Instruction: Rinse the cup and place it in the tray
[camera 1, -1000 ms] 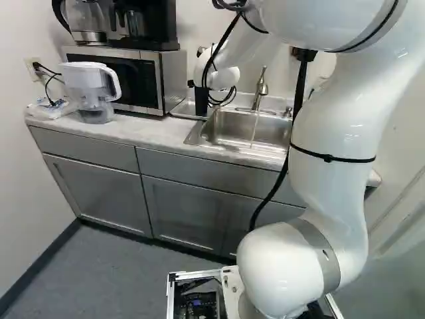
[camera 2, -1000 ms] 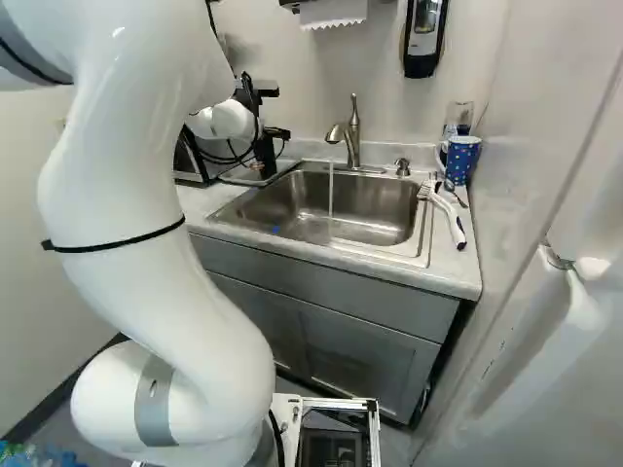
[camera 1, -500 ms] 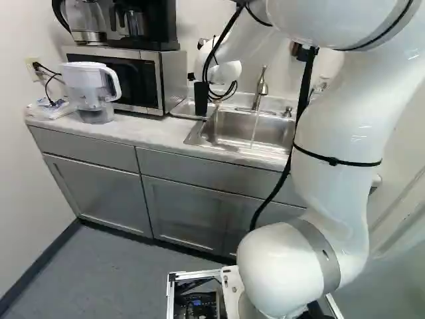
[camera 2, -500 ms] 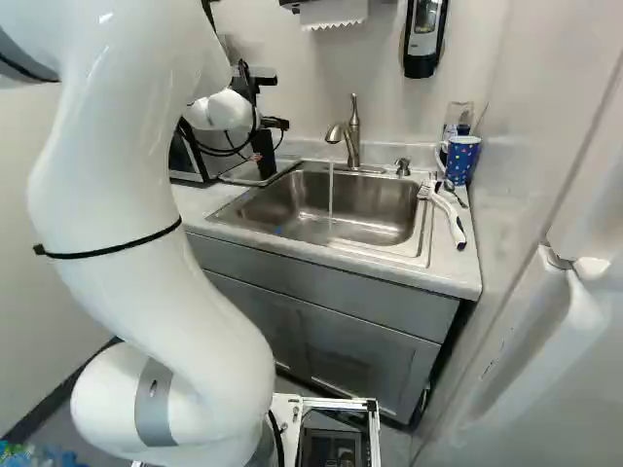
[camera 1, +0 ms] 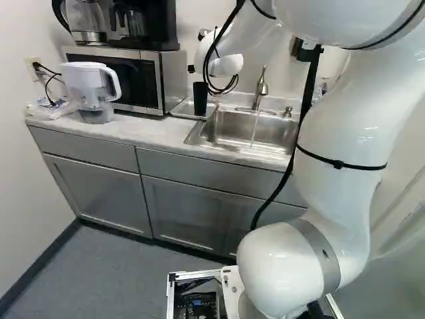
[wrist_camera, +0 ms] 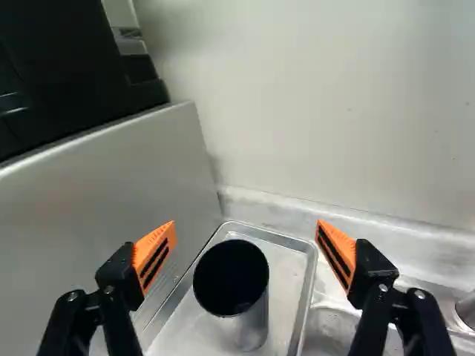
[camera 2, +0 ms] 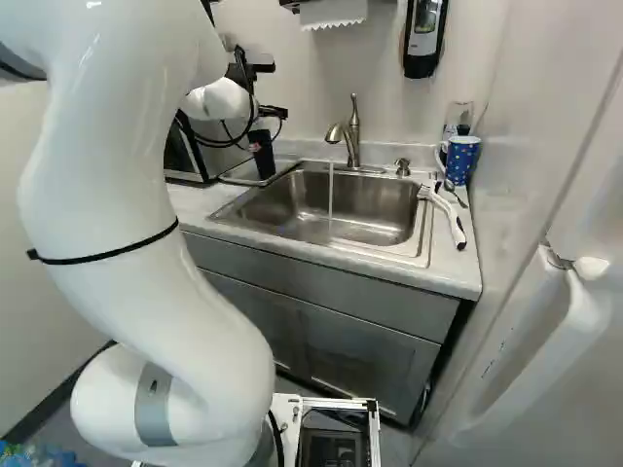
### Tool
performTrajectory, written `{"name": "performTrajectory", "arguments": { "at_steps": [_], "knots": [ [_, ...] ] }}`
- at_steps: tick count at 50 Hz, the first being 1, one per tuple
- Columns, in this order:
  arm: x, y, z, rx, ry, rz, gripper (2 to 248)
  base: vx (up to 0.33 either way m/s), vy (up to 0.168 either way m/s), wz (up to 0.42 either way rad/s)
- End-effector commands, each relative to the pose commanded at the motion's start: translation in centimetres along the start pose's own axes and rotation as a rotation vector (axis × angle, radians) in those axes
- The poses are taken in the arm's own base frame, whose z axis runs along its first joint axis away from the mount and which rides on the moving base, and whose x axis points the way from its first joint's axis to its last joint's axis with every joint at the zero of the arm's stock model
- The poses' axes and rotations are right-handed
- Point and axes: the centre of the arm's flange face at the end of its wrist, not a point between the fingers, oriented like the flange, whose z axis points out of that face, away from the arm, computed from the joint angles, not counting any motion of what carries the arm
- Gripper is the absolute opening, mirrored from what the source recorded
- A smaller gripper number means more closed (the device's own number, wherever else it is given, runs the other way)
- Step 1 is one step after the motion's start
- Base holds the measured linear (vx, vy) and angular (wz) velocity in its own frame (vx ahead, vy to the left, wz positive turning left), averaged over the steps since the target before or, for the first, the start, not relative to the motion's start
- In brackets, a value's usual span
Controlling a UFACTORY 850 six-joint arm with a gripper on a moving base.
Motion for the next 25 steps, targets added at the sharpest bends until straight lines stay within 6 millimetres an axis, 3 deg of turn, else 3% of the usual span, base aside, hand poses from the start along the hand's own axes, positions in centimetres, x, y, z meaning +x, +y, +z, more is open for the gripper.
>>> {"name": "performTrajectory", "arguments": {
  "at_steps": [10, 25],
  "knots": [
    [1.1, 0.1, -0.4, -0.002, 0.020, 0.001, 247, 0.000, 0.000, 0.000],
    [1.3, 2.1, -1.6, -0.034, 0.025, 0.008, 247, 0.000, 0.000, 0.000]
  ]
}}
